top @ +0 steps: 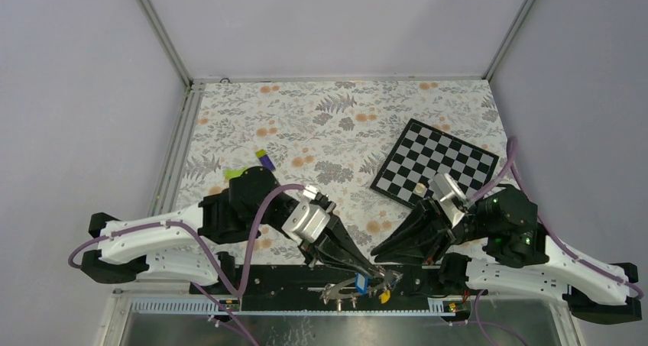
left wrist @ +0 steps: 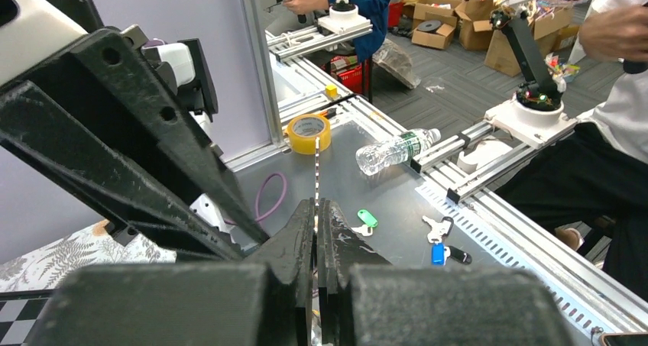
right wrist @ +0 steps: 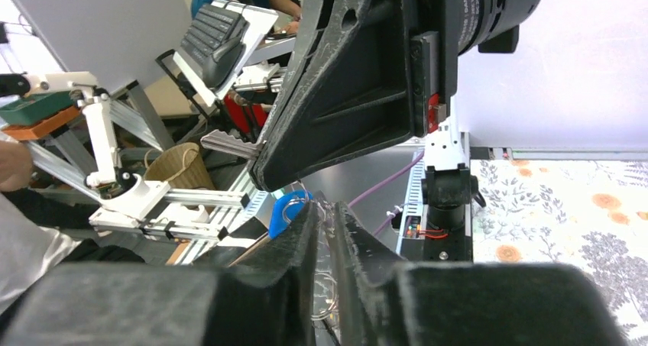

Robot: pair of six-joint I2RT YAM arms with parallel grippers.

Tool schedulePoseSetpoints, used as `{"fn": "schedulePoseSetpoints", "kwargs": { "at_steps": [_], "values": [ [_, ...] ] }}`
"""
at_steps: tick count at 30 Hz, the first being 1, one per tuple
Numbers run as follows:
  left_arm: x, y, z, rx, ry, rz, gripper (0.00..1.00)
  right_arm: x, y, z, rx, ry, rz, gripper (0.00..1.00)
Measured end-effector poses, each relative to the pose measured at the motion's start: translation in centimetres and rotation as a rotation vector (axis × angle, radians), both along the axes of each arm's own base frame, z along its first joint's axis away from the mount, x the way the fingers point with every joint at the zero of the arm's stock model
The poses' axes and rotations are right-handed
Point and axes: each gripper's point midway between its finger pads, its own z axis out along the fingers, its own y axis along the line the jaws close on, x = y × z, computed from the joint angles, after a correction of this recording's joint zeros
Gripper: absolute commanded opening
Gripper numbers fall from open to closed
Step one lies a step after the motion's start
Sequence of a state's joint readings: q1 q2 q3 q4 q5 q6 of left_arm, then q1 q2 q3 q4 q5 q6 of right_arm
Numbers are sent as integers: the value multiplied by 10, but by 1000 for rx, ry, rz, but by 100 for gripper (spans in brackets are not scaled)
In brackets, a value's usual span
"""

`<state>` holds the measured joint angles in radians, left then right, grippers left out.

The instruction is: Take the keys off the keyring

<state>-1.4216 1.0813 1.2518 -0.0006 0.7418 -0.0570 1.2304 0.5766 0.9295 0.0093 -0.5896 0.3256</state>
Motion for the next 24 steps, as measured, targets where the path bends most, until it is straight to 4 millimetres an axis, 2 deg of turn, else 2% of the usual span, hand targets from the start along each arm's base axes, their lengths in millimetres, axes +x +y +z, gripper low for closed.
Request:
{"fn": "schedulePoseSetpoints", "kwargs": {
  "at_steps": [4,8,10,24],
  "values": [
    [17,1,3,0,22,18,0,7,4,-5,-10,2,-37,40],
    [41,3,5,-13,52,41,0,17,8,-14,-40,-1,-94,42],
    [47,5,5,-8,65,36,0,24,10,-20,-61,-6,-127,43],
    [27,23,9,-1,72,-116,0,37,22,-31,-110,-33,-177,50]
  ]
}}
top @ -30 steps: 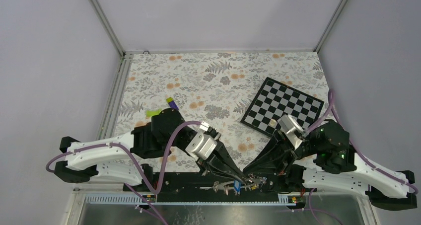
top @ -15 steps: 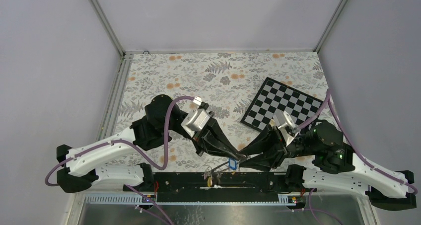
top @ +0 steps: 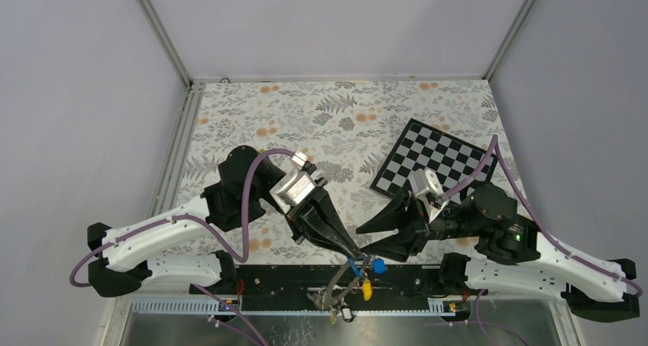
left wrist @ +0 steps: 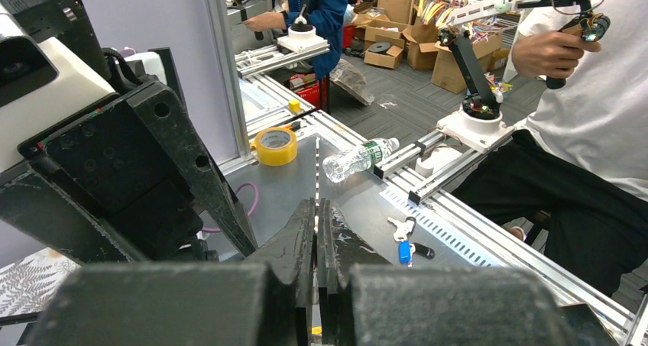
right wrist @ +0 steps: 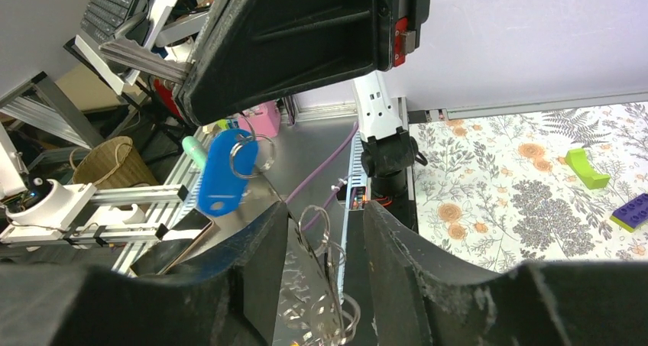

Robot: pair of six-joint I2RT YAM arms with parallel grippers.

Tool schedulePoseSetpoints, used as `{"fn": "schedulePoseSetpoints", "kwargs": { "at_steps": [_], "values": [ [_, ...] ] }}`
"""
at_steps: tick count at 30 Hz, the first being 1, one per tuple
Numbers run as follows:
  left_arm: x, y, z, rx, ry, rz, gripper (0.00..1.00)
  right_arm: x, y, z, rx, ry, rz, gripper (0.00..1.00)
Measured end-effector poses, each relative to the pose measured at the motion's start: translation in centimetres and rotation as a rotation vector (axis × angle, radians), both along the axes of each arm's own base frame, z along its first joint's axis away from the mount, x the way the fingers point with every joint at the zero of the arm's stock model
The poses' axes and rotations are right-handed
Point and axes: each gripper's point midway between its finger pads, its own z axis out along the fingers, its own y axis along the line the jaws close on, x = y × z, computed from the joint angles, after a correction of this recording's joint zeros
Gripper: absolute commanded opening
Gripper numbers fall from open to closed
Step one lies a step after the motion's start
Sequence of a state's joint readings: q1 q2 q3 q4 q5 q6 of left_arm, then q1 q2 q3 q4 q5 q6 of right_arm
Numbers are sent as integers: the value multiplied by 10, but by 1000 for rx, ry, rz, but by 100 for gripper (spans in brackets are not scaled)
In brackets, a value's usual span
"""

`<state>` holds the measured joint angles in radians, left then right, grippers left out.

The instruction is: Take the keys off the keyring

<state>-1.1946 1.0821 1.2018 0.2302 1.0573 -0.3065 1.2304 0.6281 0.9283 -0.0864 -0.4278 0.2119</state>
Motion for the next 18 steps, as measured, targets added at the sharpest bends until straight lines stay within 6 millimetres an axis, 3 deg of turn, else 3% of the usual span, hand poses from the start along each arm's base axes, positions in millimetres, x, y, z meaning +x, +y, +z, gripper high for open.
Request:
{"fn": "schedulePoseSetpoints", "kwargs": {
  "at_steps": [3,18],
  "values": [
    [-2,2,1,-6,-3,-16,0,-1,0,0,1,0,5,55],
    [-3,-2,1,-5,6,-43,0,-8,5,18,71,-10,57,57]
  ]
}}
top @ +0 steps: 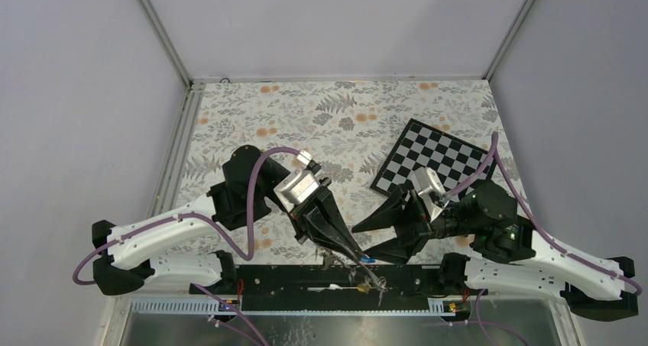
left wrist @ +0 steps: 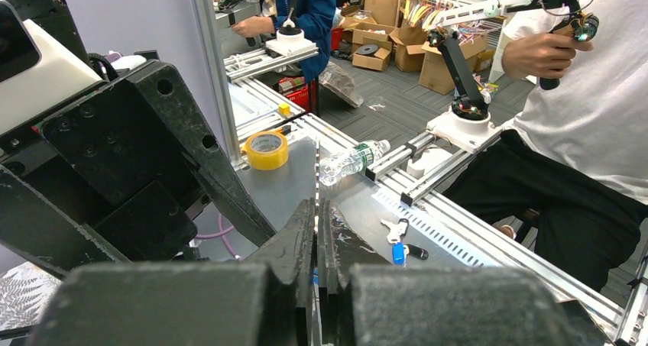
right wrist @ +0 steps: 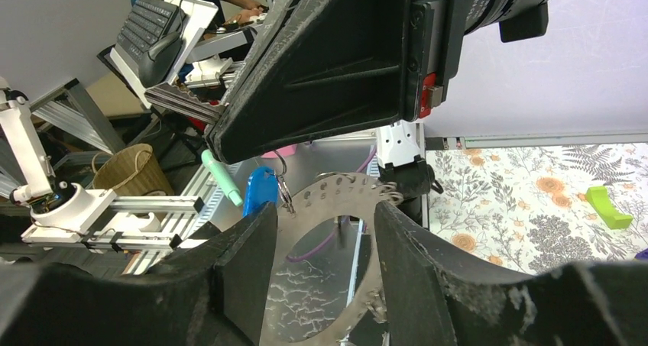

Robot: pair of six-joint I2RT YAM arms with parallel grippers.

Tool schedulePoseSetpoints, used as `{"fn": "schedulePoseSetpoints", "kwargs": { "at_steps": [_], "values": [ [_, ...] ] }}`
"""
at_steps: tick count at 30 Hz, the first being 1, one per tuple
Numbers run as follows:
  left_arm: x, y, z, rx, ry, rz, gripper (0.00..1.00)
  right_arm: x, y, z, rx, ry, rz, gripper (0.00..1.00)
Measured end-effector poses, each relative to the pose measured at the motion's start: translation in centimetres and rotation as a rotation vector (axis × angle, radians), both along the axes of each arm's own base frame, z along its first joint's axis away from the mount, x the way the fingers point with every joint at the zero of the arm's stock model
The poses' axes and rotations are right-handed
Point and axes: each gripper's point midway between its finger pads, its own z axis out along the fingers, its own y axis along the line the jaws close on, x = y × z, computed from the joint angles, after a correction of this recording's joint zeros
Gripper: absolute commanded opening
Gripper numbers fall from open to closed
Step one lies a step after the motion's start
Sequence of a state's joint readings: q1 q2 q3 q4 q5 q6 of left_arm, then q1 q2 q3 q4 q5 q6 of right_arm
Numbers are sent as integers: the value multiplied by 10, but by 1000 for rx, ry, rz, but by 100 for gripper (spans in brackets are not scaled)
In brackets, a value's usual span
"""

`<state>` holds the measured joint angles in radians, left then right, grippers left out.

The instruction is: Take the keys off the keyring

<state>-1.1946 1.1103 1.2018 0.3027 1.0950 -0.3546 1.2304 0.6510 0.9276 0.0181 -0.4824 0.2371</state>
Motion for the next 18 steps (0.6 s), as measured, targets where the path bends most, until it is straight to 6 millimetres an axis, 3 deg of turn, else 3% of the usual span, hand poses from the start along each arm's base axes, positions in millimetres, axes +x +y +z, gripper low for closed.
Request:
{"fn": "schedulePoseSetpoints", "kwargs": {
  "at_steps": [18],
  "values": [
    [5,-5,-5,9,15,31,0,-8,1,2,9,30,50,54]
  ]
}}
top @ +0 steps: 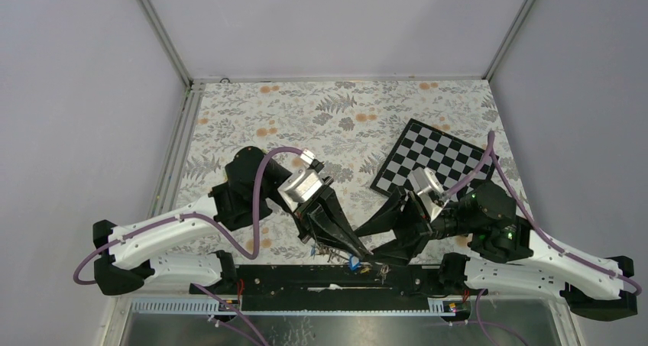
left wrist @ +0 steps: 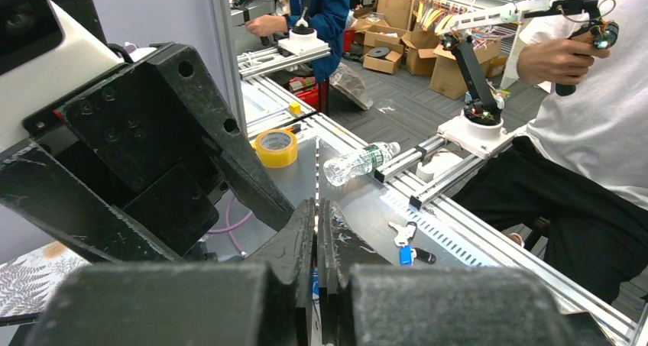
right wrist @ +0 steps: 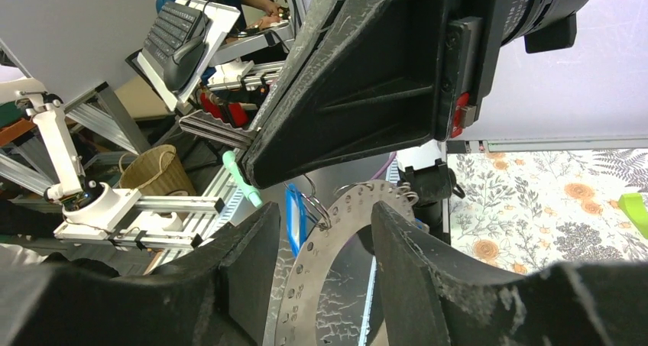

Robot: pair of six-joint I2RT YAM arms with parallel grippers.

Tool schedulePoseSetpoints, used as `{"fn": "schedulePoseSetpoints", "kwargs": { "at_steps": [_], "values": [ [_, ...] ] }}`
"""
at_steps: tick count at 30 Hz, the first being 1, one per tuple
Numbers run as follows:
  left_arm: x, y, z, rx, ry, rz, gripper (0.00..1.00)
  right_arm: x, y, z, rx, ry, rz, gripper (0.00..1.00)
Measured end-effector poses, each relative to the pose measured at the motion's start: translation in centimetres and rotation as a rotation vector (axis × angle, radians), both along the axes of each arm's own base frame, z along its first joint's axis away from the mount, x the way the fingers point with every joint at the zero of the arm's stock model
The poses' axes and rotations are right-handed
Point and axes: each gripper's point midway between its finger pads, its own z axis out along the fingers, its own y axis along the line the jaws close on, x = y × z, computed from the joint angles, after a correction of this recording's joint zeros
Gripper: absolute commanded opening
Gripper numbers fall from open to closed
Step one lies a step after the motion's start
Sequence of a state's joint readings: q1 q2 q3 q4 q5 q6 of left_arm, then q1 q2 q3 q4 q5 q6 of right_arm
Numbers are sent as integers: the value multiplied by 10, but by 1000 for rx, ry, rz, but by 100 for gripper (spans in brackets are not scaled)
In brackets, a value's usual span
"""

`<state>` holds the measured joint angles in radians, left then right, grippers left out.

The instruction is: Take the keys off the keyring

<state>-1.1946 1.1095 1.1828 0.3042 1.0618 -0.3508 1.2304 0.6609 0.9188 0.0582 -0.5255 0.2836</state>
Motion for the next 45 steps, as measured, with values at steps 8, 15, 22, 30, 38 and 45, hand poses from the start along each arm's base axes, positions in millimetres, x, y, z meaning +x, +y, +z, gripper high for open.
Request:
{"fn": "schedulePoseSetpoints", "kwargs": {
  "at_steps": [8,15,22,30,38,45],
  "values": [
    [3,-3,2,-7,4,24,0,0,1,-6,-11,11,1,51],
    [5,-4,2,-10,7,34,0,-1,-3,-4,-1,12,2,53],
    [6,-5,1,-9,11,43,0,-6,-24,11,67,-13,-14,56],
    [5,-5,-1,-2,17,38,0,16,-35,16,100,-44,-170,55],
    [5,-5,-1,2,22,37,0,49,-33,-7,18,-57,-346,56],
    [22,-14,0,-10,21,167,0,35,-27,-27,-58,-56,-254,56]
  ]
}}
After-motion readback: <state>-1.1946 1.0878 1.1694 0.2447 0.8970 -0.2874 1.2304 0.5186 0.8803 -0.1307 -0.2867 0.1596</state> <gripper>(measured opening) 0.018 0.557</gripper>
